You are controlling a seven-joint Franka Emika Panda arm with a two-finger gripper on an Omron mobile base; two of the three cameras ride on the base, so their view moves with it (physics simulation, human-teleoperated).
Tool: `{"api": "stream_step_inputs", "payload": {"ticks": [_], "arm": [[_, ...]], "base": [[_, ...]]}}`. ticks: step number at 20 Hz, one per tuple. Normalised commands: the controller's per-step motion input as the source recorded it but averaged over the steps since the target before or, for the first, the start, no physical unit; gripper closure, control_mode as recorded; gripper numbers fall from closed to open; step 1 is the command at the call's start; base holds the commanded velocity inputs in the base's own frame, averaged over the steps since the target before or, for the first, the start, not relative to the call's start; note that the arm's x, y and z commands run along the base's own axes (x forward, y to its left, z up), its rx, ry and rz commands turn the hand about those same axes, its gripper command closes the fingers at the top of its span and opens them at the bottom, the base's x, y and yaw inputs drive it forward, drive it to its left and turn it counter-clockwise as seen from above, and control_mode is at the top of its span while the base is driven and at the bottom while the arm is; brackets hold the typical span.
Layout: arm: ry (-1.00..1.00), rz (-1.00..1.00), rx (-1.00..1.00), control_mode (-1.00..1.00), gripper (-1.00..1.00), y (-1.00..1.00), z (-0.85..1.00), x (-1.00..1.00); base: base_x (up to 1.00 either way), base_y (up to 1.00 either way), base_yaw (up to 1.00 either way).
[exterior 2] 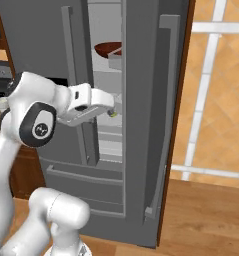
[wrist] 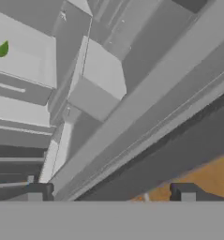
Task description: Grab a lemon wedge from the fridge and one ice cube from the ice bowl, and put them in the glass of lemonade.
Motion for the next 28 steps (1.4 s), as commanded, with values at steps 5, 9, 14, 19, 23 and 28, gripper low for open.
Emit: {"api": "stream_step_inputs", "payload": {"ticks": [5,9,14,19,23,28], "arm": [[0.33,-0.01,-0.49,-1.0,-1.0,0.75,-0.38,1.0],[0.21,-0.1,-0.29,-1.0,-1.0,0.03,-0.03,1.0],[0.15,-0.09,-0.19,-1.0,-1.0,-0.27,0.0,1.0],[0.22,-0.05,-0.1,-1.0,-1.0,-0.5,0.0,1.0],[0.16,-0.06,-0.04,-1.0,-1.0,-0.85,0.07,0.51],[0.05,-0.2,0.0,-1.0,-1.0,-1.0,0.0,-0.18]], "base": [[0.0,0.0,0.0],[0.0,0.0,0.0],[0.0,0.0,0.0],[0.0,0.0,0.0],[0.0,0.0,0.0],[0.0,0.0,0.0]]}}
